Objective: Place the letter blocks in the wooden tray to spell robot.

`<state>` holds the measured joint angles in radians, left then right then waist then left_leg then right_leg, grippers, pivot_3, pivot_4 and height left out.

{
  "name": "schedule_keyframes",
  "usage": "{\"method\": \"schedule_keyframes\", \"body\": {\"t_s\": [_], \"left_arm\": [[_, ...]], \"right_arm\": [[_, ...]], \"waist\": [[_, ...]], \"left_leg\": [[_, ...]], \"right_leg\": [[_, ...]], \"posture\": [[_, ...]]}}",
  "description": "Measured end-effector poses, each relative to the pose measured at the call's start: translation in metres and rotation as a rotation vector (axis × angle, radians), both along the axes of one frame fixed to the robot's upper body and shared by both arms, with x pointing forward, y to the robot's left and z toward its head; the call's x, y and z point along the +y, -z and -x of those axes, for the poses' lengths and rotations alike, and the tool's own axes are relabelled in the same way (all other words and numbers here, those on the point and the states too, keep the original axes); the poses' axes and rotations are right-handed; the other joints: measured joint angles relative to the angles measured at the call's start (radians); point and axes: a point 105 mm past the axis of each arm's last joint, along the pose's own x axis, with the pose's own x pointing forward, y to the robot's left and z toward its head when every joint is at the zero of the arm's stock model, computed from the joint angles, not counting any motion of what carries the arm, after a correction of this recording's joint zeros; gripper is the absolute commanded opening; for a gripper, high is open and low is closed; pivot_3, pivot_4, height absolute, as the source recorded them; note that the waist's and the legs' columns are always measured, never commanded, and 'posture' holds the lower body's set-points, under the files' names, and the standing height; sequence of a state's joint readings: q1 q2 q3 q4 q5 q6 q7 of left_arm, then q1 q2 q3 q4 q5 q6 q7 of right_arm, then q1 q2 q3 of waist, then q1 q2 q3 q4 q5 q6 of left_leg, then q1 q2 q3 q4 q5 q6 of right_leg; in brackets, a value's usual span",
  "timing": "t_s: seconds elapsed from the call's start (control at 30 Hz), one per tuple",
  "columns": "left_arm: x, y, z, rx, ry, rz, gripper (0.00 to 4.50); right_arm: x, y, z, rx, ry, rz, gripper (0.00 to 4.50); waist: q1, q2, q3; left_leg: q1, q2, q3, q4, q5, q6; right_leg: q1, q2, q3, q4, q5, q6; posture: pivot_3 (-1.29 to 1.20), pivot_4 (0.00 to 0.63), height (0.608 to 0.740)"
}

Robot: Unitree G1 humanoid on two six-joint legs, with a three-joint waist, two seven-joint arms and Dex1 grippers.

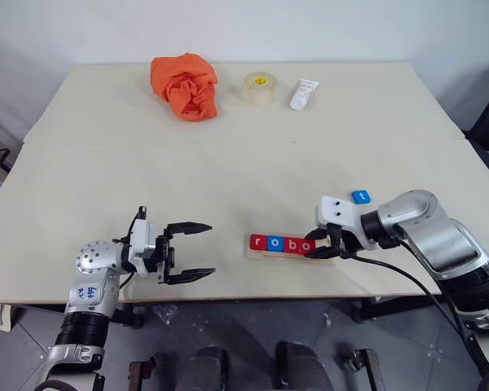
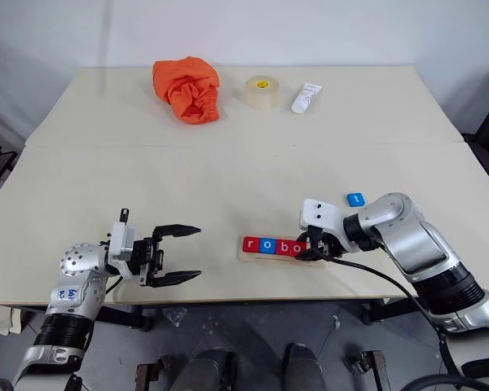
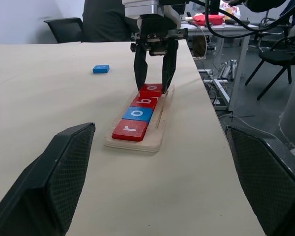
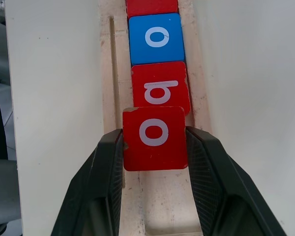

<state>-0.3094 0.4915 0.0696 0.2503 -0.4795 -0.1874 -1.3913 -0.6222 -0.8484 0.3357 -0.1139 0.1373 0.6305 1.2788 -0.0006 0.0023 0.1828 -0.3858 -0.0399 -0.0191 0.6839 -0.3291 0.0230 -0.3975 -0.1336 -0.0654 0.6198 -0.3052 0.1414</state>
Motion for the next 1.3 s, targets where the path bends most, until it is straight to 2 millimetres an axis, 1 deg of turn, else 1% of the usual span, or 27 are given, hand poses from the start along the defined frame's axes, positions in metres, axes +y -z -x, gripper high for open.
{"method": "schedule_keyframes", "body": {"t_s": [0.27, 0.43, 0.53, 0.67, 0.93, 1.13, 1.3], "left_arm": [[0.000, 0.000, 0.000, 0.000, -0.001, -0.001, 4.50], [0.002, 0.000, 0.000, 0.001, -0.004, -0.010, 4.50], [0.003, 0.000, 0.000, 0.000, -0.005, -0.012, 4.50], [0.003, 0.000, 0.000, 0.000, -0.006, -0.012, 4.50], [0.003, 0.000, 0.000, 0.000, -0.006, -0.012, 4.50], [0.003, 0.000, 0.000, -0.002, -0.007, -0.012, 4.50], [0.003, -0.001, 0.000, -0.002, -0.009, -0.011, 4.50]], "right_arm": [[-0.002, 0.001, -0.003, -0.014, 0.006, -0.002, 1.45], [-0.009, 0.003, -0.004, 0.004, 0.037, -0.013, 1.45], [-0.012, -0.001, -0.003, 0.001, 0.042, -0.019, 1.45], [-0.014, 0.001, -0.002, 0.000, 0.043, -0.017, 1.45], [-0.006, 0.007, -0.002, 0.006, 0.025, -0.023, 1.45], [-0.002, 0.006, -0.004, -0.009, 0.020, -0.021, 1.45], [-0.001, 0.003, -0.006, -0.022, 0.023, -0.019, 3.12]], "waist": [[0.000, 0.000, 0.000], [0.000, 0.000, 0.000], [0.000, 0.000, 0.000], [0.000, 0.000, 0.000], [0.000, 0.000, 0.000], [0.000, 0.000, 0.000], [0.000, 0.000, 0.000]], "left_leg": [[0.000, 0.000, 0.000, 0.000, 0.000, 0.000], [0.000, 0.000, 0.000, 0.000, 0.000, 0.000], [0.000, 0.000, 0.000, 0.000, 0.000, 0.000], [0.000, 0.000, 0.000, 0.000, 0.000, 0.000], [0.000, 0.000, 0.000, 0.000, 0.000, 0.000], [0.000, 0.000, 0.000, 0.000, 0.000, 0.000], [0.000, 0.000, 0.000, 0.000, 0.000, 0.000]], "right_leg": [[0.000, 0.000, 0.000, 0.000, 0.000, 0.000], [0.000, 0.000, 0.000, 0.000, 0.000, 0.000], [0.000, 0.000, 0.000, 0.000, 0.000, 0.000], [0.000, 0.000, 0.000, 0.000, 0.000, 0.000], [0.000, 0.000, 0.000, 0.000, 0.000, 0.000], [0.000, 0.000, 0.000, 0.000, 0.000, 0.000], [0.000, 0.000, 0.000, 0.000, 0.000, 0.000]], "posture": [[0.00, 0.150, 0.740], [0.00, 0.150, 0.740], [0.00, 0.150, 0.740], [0.00, 0.150, 0.740], [0.00, 0.150, 0.740], [0.00, 0.150, 0.740], [0.00, 0.150, 0.740]]}}
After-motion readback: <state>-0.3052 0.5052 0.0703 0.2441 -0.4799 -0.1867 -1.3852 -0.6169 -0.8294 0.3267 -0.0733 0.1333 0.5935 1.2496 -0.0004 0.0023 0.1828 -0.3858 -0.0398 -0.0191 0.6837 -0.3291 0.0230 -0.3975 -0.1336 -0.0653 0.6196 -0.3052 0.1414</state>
